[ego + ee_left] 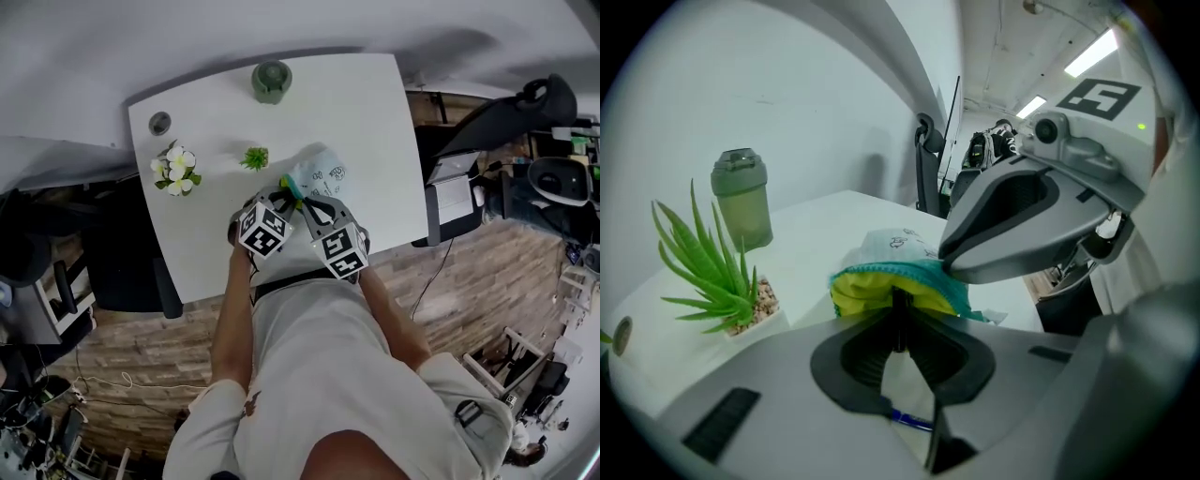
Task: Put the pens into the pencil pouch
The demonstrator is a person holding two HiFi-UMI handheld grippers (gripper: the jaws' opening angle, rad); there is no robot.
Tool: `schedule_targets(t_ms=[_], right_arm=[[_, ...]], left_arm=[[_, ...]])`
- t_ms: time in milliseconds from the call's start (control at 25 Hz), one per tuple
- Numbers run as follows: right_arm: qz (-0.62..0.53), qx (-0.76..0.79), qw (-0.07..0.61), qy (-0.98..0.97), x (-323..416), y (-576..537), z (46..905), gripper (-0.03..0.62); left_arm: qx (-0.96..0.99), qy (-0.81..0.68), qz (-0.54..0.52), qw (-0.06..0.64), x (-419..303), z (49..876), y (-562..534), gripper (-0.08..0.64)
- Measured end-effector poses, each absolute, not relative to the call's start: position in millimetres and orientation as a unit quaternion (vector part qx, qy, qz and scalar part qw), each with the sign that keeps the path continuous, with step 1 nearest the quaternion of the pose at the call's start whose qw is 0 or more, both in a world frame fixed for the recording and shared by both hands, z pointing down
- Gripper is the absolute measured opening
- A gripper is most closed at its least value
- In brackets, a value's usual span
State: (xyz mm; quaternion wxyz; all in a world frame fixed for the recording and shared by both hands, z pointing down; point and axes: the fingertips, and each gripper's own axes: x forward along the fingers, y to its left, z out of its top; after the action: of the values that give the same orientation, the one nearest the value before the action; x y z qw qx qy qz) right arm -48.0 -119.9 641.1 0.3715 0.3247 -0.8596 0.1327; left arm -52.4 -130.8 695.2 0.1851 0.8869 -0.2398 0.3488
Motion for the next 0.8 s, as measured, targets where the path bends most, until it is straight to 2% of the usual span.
schedule_targets(t_ms=[200, 440, 800], right_arm=[[0.143, 0.340, 0.360, -0.857, -48.5, -120.4, 643.8, 0.014], [0.144, 0.348, 0.359, -0.854, -47.0, -120.6, 644.4, 0.014], [0.126, 0.306, 0.364, -0.871, -40.3, -111.1, 643.9, 0.014]], left_arm=[[0.886, -0.265, 0.335, 0.181, -54.3, 697.6, -137.6, 0.055], [0.871, -0.314, 0.322, 0.197, -78.6, 695.1, -129.8, 0.152], [0.822, -0.425, 0.302, 0.229, -118.0, 681.9, -95.4, 0.163]])
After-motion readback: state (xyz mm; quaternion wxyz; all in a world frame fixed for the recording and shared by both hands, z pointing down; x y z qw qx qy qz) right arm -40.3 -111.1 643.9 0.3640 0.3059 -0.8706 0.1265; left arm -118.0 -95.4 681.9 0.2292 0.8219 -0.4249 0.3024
